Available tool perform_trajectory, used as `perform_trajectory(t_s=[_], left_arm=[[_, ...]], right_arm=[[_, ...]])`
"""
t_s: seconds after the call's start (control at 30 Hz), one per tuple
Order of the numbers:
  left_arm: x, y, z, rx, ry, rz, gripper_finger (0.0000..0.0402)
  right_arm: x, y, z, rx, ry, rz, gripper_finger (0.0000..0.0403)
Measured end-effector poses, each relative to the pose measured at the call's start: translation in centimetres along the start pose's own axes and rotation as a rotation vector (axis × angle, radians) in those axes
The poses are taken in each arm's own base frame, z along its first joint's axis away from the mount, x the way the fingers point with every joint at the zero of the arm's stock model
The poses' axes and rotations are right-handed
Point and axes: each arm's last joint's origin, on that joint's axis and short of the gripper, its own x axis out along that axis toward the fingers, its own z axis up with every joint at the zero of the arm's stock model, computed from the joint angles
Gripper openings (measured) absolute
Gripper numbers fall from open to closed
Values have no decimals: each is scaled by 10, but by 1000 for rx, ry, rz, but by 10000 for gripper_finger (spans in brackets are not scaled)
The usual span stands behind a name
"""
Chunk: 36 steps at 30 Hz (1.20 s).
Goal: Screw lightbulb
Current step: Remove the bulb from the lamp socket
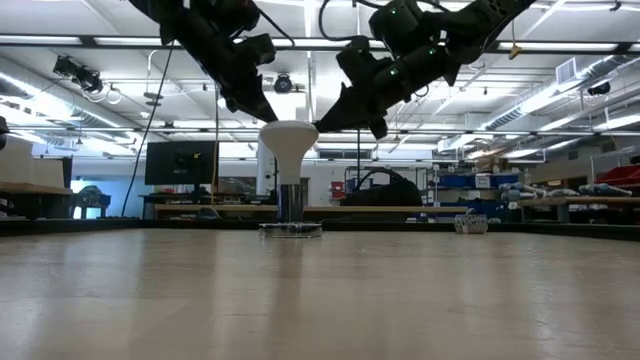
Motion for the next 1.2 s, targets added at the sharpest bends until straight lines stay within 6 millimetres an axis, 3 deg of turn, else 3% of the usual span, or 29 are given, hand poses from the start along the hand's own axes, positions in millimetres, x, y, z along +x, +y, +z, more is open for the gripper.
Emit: perform_trajectory(t_s=[0.2,0.33,0.6,1.2], left_arm=[[1,-4,1,9,-11,-32,3],[1,-4,1,7,-9,-28,3],[1,-3,1,6,-4,-3,3],[2,-3,0,-18,-2,4,3]], right_arm=[[-4,-13,5,16,-25,-39,10],[-12,-4,12,-19,-50,32,10],[-8,21,3,-73,-3,133,10],[-8,15,3,-95,9,110,9]])
